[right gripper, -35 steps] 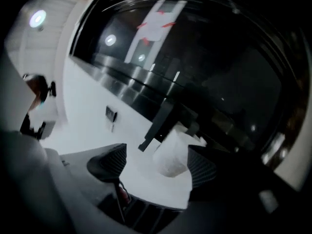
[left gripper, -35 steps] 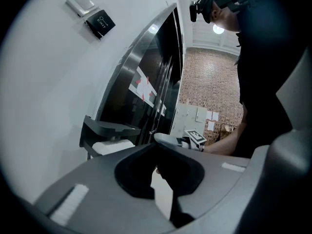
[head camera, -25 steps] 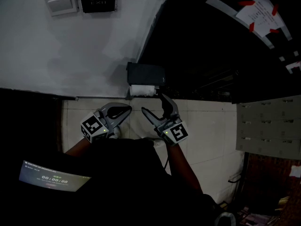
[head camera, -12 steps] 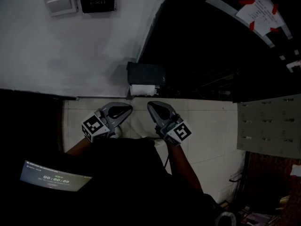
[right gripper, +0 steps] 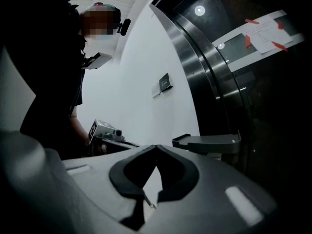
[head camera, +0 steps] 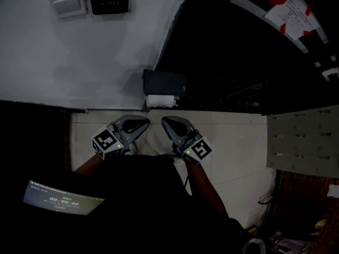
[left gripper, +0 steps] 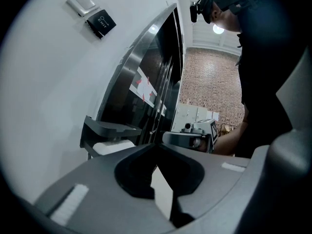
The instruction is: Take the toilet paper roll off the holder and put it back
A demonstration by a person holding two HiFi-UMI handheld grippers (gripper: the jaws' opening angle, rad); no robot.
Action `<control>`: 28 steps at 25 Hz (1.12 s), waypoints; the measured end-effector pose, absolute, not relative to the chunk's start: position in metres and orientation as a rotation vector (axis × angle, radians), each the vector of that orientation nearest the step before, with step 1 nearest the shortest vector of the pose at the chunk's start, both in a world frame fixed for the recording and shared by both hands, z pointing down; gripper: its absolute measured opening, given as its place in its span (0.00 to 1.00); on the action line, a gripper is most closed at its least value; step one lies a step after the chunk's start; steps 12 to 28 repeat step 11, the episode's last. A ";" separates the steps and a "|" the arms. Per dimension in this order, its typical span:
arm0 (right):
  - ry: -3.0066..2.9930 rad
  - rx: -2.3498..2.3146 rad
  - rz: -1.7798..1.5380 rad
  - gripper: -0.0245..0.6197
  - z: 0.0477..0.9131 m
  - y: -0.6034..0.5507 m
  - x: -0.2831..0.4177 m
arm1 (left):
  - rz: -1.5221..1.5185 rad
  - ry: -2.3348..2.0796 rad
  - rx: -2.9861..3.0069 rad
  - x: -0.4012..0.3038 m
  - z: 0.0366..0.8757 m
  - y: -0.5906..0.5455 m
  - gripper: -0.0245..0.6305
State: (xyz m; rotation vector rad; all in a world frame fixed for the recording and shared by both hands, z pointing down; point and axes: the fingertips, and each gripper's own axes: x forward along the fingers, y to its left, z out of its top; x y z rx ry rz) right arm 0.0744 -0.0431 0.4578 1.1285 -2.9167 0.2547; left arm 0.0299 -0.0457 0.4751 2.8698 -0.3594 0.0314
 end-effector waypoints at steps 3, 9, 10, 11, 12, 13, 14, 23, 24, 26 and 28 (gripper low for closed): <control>-2.926 1.111 0.263 0.04 0.458 -0.039 0.070 | 0.032 -0.352 2.871 0.031 0.475 -0.045 0.04; -2.936 1.068 0.292 0.04 0.464 -0.034 0.062 | 0.032 -0.344 2.866 0.033 0.476 -0.042 0.04; -2.939 1.060 0.294 0.04 0.465 -0.033 0.061 | 0.032 -0.343 2.866 0.033 0.477 -0.042 0.04; -2.942 1.053 0.297 0.04 0.465 -0.032 0.059 | 0.033 -0.342 2.867 0.033 0.477 -0.042 0.04; -2.942 1.053 0.297 0.04 0.465 -0.032 0.059 | 0.033 -0.342 2.867 0.033 0.477 -0.042 0.04; -2.942 1.053 0.297 0.04 0.465 -0.032 0.059 | 0.033 -0.342 2.867 0.033 0.477 -0.042 0.04; -2.942 1.053 0.297 0.04 0.465 -0.032 0.059 | 0.033 -0.342 2.867 0.033 0.477 -0.042 0.04; -2.942 1.053 0.297 0.04 0.465 -0.032 0.059 | 0.033 -0.342 2.867 0.033 0.477 -0.042 0.04; -2.942 1.053 0.297 0.04 0.465 -0.032 0.059 | 0.033 -0.342 2.867 0.033 0.477 -0.042 0.04; -2.942 1.053 0.297 0.04 0.465 -0.032 0.059 | 0.033 -0.342 2.867 0.033 0.477 -0.042 0.04; -2.942 1.053 0.297 0.04 0.465 -0.032 0.059 | 0.033 -0.342 2.867 0.033 0.477 -0.042 0.04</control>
